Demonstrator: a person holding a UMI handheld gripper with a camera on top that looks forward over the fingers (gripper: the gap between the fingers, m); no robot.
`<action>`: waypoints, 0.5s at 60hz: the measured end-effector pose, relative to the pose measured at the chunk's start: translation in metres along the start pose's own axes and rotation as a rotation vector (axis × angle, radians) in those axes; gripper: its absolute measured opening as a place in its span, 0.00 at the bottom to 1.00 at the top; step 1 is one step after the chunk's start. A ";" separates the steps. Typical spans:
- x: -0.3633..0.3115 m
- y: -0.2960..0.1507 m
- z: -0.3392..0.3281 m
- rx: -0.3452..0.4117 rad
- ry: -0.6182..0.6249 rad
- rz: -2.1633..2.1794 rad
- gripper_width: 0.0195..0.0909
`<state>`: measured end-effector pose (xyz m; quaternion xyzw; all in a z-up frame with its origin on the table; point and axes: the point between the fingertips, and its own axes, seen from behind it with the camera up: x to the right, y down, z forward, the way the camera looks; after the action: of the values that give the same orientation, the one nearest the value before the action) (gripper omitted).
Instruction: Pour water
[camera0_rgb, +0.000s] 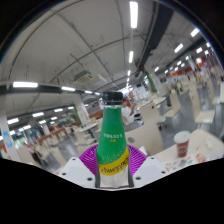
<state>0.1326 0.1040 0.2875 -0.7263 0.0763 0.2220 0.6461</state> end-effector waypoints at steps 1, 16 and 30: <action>0.015 -0.002 -0.001 0.008 0.039 -0.077 0.24; 0.162 0.084 -0.019 -0.100 0.271 -0.473 0.24; 0.191 0.144 -0.026 -0.120 0.247 -0.434 0.25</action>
<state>0.2511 0.0899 0.0790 -0.7843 -0.0163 -0.0083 0.6201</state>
